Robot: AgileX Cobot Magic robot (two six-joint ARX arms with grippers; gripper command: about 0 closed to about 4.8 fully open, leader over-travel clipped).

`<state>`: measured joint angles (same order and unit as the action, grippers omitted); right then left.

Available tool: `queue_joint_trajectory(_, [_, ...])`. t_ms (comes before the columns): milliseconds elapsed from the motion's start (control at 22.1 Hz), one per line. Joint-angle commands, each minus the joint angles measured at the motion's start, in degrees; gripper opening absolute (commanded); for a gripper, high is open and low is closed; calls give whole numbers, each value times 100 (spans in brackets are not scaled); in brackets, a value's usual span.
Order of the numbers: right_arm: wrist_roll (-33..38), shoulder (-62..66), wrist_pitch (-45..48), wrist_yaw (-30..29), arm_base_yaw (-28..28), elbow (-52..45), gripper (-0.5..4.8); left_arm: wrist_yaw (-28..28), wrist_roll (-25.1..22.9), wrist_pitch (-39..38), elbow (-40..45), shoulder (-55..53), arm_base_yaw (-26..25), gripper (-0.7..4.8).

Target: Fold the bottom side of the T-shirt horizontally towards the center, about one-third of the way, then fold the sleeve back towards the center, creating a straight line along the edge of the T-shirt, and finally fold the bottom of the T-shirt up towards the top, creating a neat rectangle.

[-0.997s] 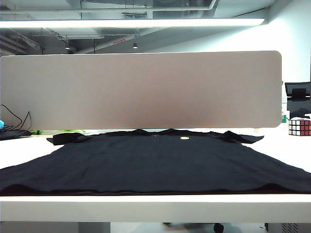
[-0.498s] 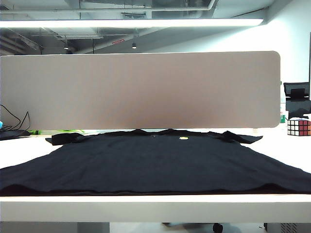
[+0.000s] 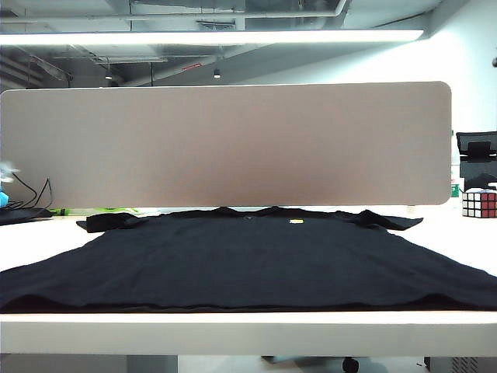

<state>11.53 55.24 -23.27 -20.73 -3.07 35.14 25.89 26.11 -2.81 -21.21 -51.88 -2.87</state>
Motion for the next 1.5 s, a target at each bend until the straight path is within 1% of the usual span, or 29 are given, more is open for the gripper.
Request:
queue_joint_trajectory(45, [-295, 348, -293, -444, -120, 146, -9, 627, -297, -35, -380, -748, -20, -6])
queue_joint_trajectory(91, [-337, 417, -365, -603, -192, 146, -9, 807, -365, -37, -468, -949, -26, -6])
queue_joint_trajectory(181, [-413, 605, -535, -1110, -393, 146, -9, 1191, -463, -90, -651, -1388, -146, -6])
queue_joint_trajectory(272, [-546, 782, -769, -1576, -671, 146, -9, 1646, -470, -118, -717, -1703, -417, -6])
queue_joint_trajectory(317, [-634, 855, -850, -1718, -802, 146, -9, 1860, -470, -109, -717, -1805, -551, -6])
queue_joint_trajectory(408, [-662, 988, -953, -1832, -1051, 144, -9, 2282, -474, -129, -715, -1993, -916, -6])
queue_joint_trajectory(544, [-640, 1108, -951, -1945, -1272, 149, -9, 2909, -518, -332, -715, -2114, -1589, -6])
queue_joint_trajectory(589, [-643, 1202, -981, -1987, -1384, 151, -9, 3099, -597, -584, -715, -2111, -1965, -6])
queue_joint_trajectory(680, [-660, 1338, -1095, -2041, -1532, 151, -9, 2986, -767, -839, -715, -2111, -2262, -6])
queue_joint_trajectory(770, [-713, 1493, -1204, -2140, -1600, 151, -9, 2857, -957, -992, -717, -2111, -2382, -6])
queue_joint_trajectory(906, [-734, 1759, -1296, -2286, -1631, 151, -4, 2684, -1110, -1202, -717, -2114, -2367, -6])
queue_joint_trajectory(997, [-741, 1998, -1294, -2570, -1631, 151, 2, 2684, -1150, -1486, -717, -2116, -2352, -6])
queue_joint_trajectory(1042, [-758, 2096, -1294, -2632, -1639, 151, 2, 2675, -1292, -1711, -717, -2116, -2356, -5])
queue_joint_trajectory(1133, [-855, 2138, -1309, -2605, -1652, 151, 4, 2658, -1360, -1897, -728, -2116, -2356, 0])
queue_joint_trajectory(1178, [-876, 2138, -1333, -2496, -1655, 151, 4, 2660, -1349, -1950, -728, -2116, -2345, 13])
queue_joint_trajectory(1269, [-883, 2135, -1342, -2299, -1655, 151, 10, 2662, -1346, -2039, -741, -2114, -2332, 99])
queue_joint_trajectory(1359, [-885, 2135, -1342, -2105, -1652, 151, 42, 2597, -1351, -2166, -785, -2114, -2328, 158])
queue_joint_trajectory(1404, [-885, 2135, -1344, -2035, -1652, 151, 60, 2575, -1357, -2223, -813, -2114, -2328, 163])
queue_joint_trajectory(1495, [-885, 2135, -1340, -1912, -1650, 151, 68, 2520, -1390, -2343, -883, -2114, -2326, 165])
